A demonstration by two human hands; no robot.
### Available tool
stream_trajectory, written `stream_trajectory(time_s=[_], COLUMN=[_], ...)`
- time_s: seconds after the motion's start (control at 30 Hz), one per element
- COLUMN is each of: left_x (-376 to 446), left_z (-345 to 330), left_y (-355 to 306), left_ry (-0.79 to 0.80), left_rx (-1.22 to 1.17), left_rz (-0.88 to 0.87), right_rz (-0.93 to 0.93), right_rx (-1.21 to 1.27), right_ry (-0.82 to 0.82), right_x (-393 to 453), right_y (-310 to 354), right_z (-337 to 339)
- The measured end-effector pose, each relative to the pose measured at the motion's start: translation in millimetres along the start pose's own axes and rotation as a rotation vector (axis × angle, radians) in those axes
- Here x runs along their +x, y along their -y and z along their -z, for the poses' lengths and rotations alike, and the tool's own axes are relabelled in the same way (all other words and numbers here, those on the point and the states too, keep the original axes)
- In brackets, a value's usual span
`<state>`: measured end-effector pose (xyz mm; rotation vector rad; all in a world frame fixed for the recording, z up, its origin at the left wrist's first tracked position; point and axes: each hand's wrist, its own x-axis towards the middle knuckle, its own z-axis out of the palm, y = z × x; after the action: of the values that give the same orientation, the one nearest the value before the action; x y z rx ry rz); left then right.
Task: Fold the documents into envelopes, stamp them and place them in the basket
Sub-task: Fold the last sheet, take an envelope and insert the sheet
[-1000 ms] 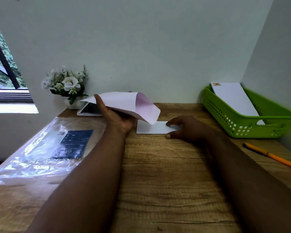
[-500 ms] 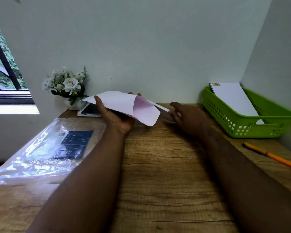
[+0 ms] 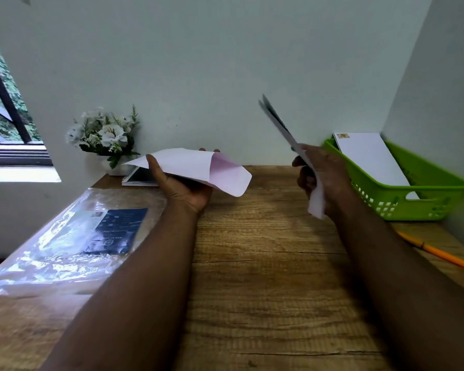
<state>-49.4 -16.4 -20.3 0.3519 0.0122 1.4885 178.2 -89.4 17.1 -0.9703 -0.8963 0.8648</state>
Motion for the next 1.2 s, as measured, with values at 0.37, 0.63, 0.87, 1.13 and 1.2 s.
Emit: stream_trajectory(time_s=[0.37, 0.63, 0.87, 1.13, 1.2], left_x=[5.8, 5.8, 7.8, 5.6, 2.5], left_z=[4.4, 3.1, 5.7, 2.7, -0.1], left_y=[-3.5, 0.5, 3.6, 0.2, 2.7], left_ry=[-0.039, -0.098, -0.06, -0.073, -0.067], left_rx=[0.025, 0.074, 0.107, 0.036, 0.049], left_rz=[-0.027, -0.007, 0.055, 0.007, 0.027], right_rz=[-0.179, 0.036, 0.022, -0.294, -0.241], right_rx=[-0.328, -0.615, -0.437, -0.217, -0.068], right_ry=[0.295, 0.224, 0.341, 0.678, 0.569], right_x=[-10.7, -19.3, -23.5, -16.5, -20.1], right_y=[-6.8, -13.6, -9.7, 3.0, -1.3], right_z=[8.7, -12.2, -31.7, 15.0, -0.6])
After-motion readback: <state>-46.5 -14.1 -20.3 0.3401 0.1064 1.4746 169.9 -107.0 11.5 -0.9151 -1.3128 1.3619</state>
